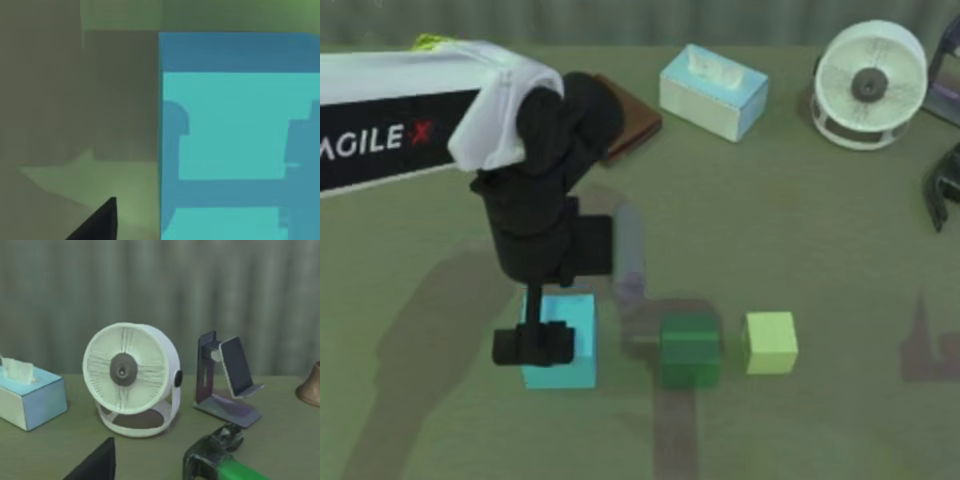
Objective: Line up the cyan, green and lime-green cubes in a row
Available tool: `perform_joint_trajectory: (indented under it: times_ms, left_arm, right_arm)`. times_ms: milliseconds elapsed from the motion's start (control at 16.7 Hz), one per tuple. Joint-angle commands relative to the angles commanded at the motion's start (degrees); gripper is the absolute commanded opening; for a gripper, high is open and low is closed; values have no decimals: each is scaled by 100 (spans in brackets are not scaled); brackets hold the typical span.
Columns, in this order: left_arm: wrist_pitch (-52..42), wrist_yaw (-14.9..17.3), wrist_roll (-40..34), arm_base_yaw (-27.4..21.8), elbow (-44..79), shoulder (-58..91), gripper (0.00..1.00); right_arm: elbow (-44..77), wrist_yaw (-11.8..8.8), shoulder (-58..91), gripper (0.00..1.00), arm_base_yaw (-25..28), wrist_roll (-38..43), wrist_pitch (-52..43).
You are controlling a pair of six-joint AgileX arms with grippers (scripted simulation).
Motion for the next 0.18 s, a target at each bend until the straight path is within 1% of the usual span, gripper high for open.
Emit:
perform_joint_trajectory:
  times_ms: [180]
  left_arm:
    - [-299,3,-5,25,205,-165,100]
  right_arm:
    - [0,0,0,100,0,0,0]
